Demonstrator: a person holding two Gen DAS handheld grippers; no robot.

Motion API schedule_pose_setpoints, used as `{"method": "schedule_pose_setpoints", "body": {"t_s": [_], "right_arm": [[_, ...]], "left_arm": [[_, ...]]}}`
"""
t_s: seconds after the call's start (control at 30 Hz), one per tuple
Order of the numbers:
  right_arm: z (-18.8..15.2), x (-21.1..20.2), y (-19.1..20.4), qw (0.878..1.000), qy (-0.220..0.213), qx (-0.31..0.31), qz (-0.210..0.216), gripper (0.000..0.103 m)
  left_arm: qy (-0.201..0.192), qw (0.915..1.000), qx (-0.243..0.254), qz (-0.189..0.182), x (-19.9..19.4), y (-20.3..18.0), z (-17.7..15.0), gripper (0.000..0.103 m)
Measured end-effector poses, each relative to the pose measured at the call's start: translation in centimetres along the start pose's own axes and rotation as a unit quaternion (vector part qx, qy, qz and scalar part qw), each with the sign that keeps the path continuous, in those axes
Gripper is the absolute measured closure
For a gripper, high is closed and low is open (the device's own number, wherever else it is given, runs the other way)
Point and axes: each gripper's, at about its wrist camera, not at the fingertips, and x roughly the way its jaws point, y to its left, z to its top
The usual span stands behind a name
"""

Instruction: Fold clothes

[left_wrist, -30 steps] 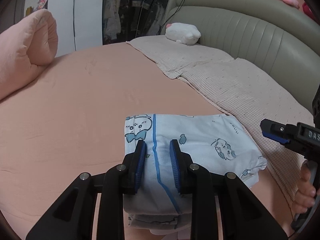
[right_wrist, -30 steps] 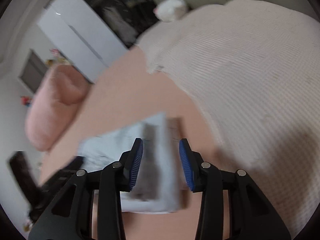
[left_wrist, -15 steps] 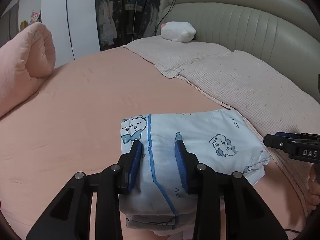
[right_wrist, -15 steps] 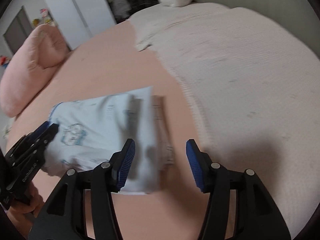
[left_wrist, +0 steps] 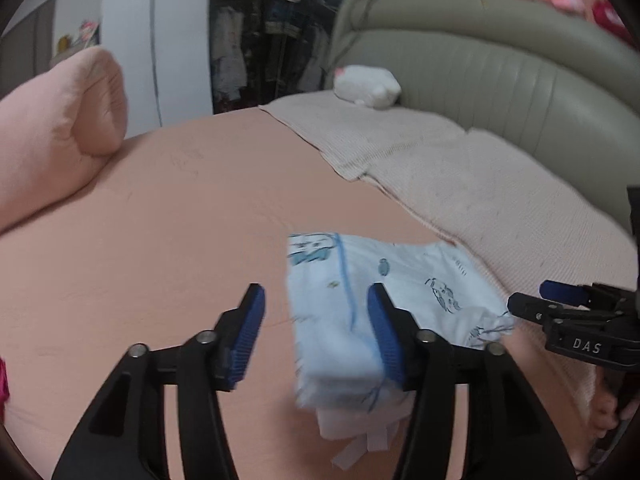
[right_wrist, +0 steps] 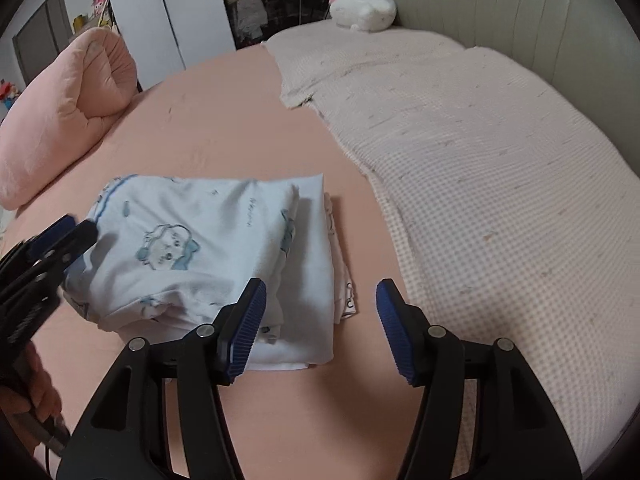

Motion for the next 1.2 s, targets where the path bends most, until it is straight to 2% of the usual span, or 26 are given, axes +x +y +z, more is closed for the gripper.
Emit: {"method": "schedule_pose_setpoints", "body": {"t_s": [0.07,0.23,0.37,0.43,0.57,0.63,0.87,1.03,1.2], "right_arm": [[0.2,-1.0,0.2,1.000,-0.019,-0.003,-0.012,0.023],[0.2,-4.2,1.8,0.999,-0.040,-0.012,-0.034,0.021],[-0.3,-6.9,4.2,0.999,-0.039,-0.015,-0.003,0.020],[-0.9,-8.5,6.2,0.999,-0.038,-0.019,0.012,0.020],[-2.0,-10.5,10.3,0.998,-0.023,-0.015,0.054,0.020],[-2.5,-11.6,12.6,0.998,-0.018,-0.021,0.062,0.020],[-4.7,-17.5,20.3,0.993,-0.039,-0.082,0.072,0.020],[-8.7,-22.4,22.7,0.991,-0.030,-0.091,0.089,0.019],[-12.9,-26.3,23.6,0.991,-0.035,-0.094,0.093,0.017]], "left_arm": [[0.000,0.9999,-0.010,0.005,-0.9,0.9,0.1,0.043],[0.019,0.9980,-0.037,0.049,-3.0,4.2,0.9,0.042],[0.020,0.9921,-0.092,0.084,-7.1,8.4,1.7,0.041],[0.013,0.9890,-0.117,0.089,-9.7,10.6,1.5,0.033],[0.009,0.9852,-0.112,0.130,-14.0,13.7,0.7,0.028],[0.012,0.9839,-0.108,0.141,-15.9,14.8,0.1,0.028],[0.021,0.9833,-0.122,0.134,-24.2,17.2,-2.7,0.025],[0.019,0.9836,-0.100,0.149,-31.0,17.3,-5.9,0.024],[0.006,0.9805,-0.121,0.155,-36.6,16.6,-9.9,0.023]]}}
